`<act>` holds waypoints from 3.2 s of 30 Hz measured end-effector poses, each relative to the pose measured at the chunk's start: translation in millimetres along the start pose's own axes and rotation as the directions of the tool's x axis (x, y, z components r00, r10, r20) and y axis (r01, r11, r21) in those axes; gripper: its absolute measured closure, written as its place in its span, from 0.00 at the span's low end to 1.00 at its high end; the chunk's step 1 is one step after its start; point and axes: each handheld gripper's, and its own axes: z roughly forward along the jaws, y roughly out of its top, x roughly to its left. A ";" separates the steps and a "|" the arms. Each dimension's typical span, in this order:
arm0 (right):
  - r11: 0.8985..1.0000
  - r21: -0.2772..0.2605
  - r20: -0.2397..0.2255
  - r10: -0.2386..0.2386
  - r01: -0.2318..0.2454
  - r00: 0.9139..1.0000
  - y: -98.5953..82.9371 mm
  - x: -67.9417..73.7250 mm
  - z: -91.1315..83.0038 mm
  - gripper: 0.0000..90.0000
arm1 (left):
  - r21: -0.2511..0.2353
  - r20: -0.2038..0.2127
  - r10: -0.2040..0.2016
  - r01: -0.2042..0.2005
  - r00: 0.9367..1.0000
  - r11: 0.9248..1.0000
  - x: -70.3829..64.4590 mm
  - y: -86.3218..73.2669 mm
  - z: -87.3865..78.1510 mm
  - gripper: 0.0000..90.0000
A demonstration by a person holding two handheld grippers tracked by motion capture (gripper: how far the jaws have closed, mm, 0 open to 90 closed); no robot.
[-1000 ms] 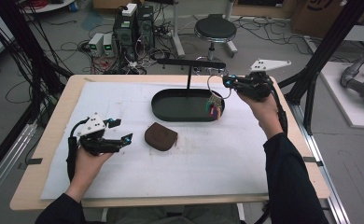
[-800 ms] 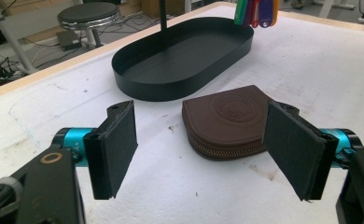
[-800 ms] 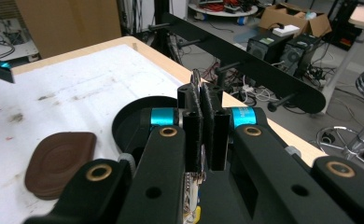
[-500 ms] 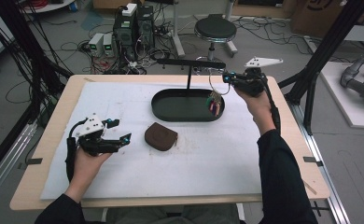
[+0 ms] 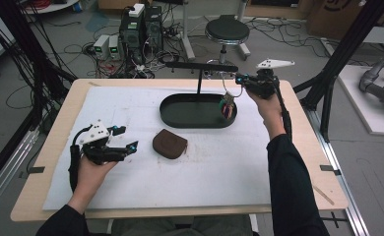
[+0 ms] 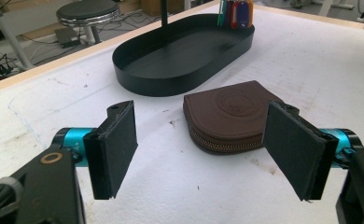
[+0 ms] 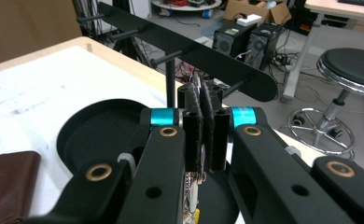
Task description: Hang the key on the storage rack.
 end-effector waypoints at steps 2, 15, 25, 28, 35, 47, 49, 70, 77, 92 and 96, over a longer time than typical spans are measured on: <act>1.000 -0.001 0.004 0.012 -0.012 1.000 -0.9 -1.3 1.5 0.98 | -0.001 0.000 -0.001 0.001 1.000 1.000 0.1 -0.1 -0.1 0.29; 0.998 -0.017 0.024 0.053 -0.053 0.998 -6.2 -11.1 8.7 0.98 | 0.001 -0.001 -0.005 0.005 1.000 1.000 0.0 -1.7 -2.1 0.29; 0.998 -0.019 0.029 0.056 -0.056 0.998 -7.5 -13.0 10.7 0.98 | 0.002 0.000 -0.001 0.001 1.000 1.000 0.3 -2.2 -2.9 0.29; 0.998 -0.017 0.030 0.058 -0.057 0.998 -8.3 -14.1 11.3 0.98 | 0.003 -0.001 -0.003 0.003 1.000 1.000 0.3 -2.6 -3.1 0.29; 0.999 -0.013 0.038 0.052 -0.051 0.998 -8.8 -13.9 13.4 0.98 | 0.005 0.000 -0.001 0.001 1.000 1.000 0.9 -3.0 -3.5 0.29; 0.997 -0.019 0.056 0.074 -0.073 0.996 -9.2 -15.5 11.2 0.89 | 0.000 -0.002 -0.003 0.003 1.000 1.000 1.2 -2.8 -4.9 0.29; 0.997 -0.008 0.074 0.071 -0.071 0.995 -9.0 -17.6 6.5 0.81 | 0.001 -0.003 -0.002 0.002 1.000 1.000 0.9 -2.6 -5.2 0.29; 0.999 0.016 -0.003 0.042 -0.041 0.999 -42.2 0.9 -62.6 0.46 | 0.028 -0.011 -0.017 0.017 1.000 0.999 9.3 -5.1 3.4 0.29; 0.999 -0.005 -0.026 0.033 -0.033 0.999 -64.7 16.7 -87.1 0.43 | 0.050 0.002 -0.018 0.018 1.000 0.999 10.8 -8.1 11.8 0.29; 0.993 -0.019 0.014 0.115 -0.115 0.993 -119.3 26.3 -106.8 0.31 | 0.062 0.004 -0.018 0.018 1.000 0.998 10.5 -9.8 15.4 0.29; 0.993 -0.008 0.013 0.118 -0.118 0.993 -127.7 28.6 -105.3 0.29 | 0.061 0.000 -0.017 0.017 1.000 0.998 10.6 -9.9 16.1 0.29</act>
